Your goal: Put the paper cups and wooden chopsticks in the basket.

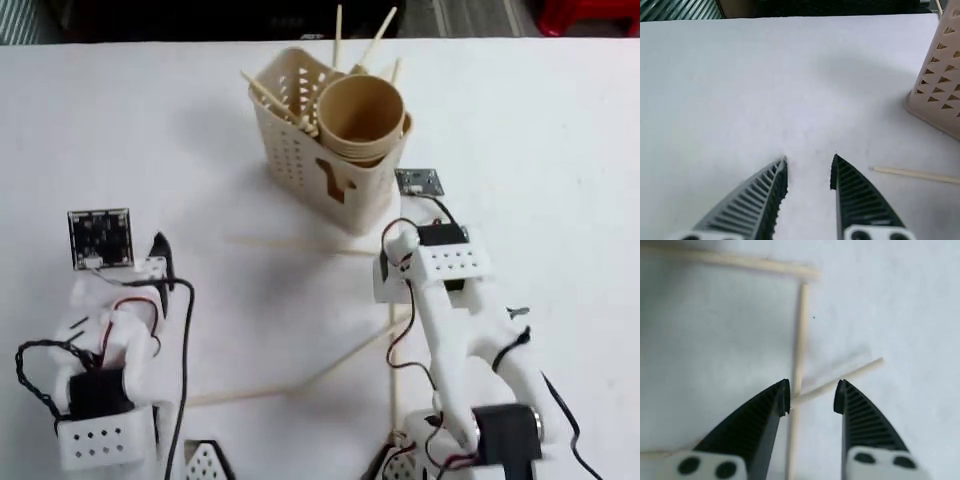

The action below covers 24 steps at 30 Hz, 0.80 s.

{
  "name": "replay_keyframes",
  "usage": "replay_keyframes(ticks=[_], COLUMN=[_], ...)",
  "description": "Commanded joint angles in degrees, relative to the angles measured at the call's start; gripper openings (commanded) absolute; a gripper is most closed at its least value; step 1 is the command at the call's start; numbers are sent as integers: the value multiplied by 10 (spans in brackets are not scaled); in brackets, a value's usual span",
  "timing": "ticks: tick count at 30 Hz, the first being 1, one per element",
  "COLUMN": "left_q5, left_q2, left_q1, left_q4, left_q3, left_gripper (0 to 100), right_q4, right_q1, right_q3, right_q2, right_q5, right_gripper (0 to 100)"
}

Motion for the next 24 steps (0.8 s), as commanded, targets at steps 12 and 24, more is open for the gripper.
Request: replay_keyframes(ticks=[12, 24], left_q5=[-5, -25], left_q2=[-86, -87], left_q1=[-5, -3], left_q4=[-3, 4], left_q3=[29, 29], left_gripper=[158, 158], right_q4=[-30, -65], right_q1=[-78, -45], right_q3=[25, 21], right_q2=[54, 145], right_q5=[-69, -72], right_gripper=[212, 212])
